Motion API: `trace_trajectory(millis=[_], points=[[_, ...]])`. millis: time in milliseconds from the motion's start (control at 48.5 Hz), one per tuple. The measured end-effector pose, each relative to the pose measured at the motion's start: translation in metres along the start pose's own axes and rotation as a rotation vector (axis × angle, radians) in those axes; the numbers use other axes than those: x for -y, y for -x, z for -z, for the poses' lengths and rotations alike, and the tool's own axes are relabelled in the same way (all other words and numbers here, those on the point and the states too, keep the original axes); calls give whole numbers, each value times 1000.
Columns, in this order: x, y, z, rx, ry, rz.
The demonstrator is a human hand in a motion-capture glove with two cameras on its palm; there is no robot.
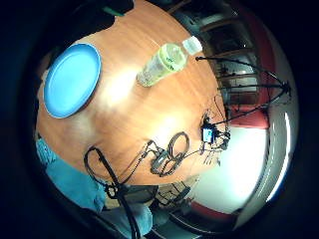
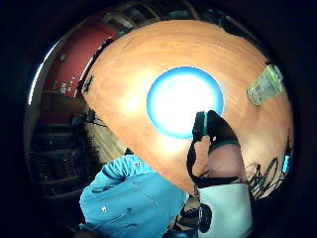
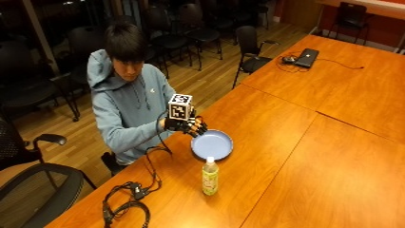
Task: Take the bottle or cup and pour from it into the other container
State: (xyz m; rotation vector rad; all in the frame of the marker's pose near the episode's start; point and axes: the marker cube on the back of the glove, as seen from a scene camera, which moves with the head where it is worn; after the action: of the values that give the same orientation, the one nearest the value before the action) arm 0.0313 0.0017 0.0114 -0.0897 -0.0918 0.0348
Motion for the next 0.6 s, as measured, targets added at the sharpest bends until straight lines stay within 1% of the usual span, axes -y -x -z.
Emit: trace_trajectory(millis=[351,454,598], points=[[-26,-60,-3,-11,-13,-98],[-34,-92,1,11,-33,-151],[-49,-135,-10,3,-71,-216]])
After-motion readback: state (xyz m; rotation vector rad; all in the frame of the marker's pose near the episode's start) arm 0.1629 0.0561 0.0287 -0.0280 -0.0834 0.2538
